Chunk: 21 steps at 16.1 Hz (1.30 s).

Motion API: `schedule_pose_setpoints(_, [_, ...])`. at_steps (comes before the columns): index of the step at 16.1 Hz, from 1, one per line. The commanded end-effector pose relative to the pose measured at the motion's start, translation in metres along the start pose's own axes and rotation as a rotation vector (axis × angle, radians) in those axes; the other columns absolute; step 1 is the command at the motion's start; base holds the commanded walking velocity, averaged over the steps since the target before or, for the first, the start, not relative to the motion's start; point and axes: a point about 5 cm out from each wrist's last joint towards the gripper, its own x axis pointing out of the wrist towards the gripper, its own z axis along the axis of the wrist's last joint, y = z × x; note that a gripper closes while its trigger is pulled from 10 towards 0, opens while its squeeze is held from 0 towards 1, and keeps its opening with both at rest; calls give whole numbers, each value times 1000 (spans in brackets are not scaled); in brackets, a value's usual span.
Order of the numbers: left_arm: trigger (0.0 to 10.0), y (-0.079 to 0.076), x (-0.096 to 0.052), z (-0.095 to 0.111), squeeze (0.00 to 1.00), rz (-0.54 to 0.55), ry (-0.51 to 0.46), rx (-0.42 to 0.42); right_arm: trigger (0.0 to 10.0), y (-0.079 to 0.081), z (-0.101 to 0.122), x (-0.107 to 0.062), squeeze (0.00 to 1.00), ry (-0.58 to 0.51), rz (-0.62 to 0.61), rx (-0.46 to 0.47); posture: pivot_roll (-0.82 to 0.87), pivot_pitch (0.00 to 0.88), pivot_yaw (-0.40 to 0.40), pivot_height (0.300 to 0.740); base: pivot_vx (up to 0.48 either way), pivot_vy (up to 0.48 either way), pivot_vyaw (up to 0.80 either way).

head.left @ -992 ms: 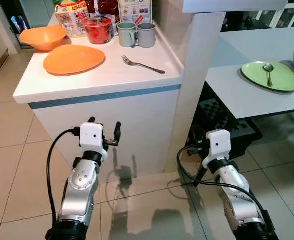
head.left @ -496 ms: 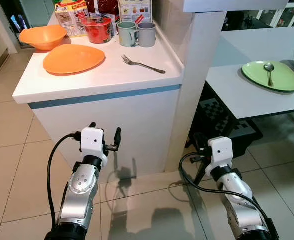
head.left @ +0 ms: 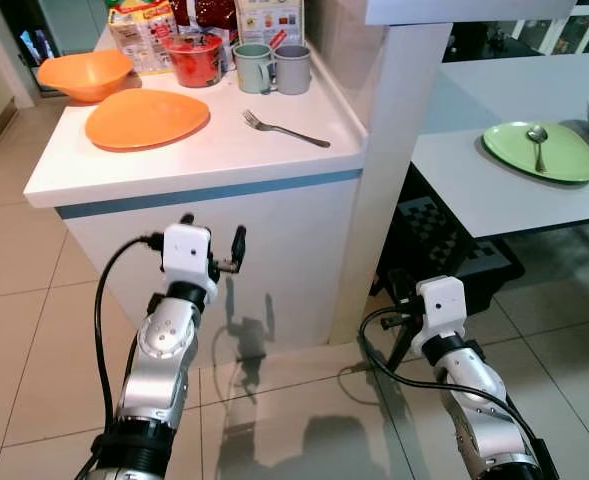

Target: Setting the table

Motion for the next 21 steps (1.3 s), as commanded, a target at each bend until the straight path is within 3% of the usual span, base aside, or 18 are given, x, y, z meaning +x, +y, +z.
schedule_pose_setpoints(1, [10000,-1,3,4,0,-8,-2,24,10000,1,-4,-1,0,16,12,-5,26,0,13,740,0,0,0])
schedule_pose_setpoints(6, [10000,-3,1,-2,0,-19,29,30,10000,1,-6,-2,0,23,14,-5,23,0,14,740,0,0,0])
schedule_pose_setpoints(17, [10000,-6,4,1,0,-16,15,22,10000,-3,-12,-5,0,45,15,-17,14,0,16,740,410,0,0])
schedule_pose_setpoints(21, [10000,-5,4,3,0,-8,1,24,10000,-3,-13,-5,0,48,18,-19,18,0,15,740,0,0,0])
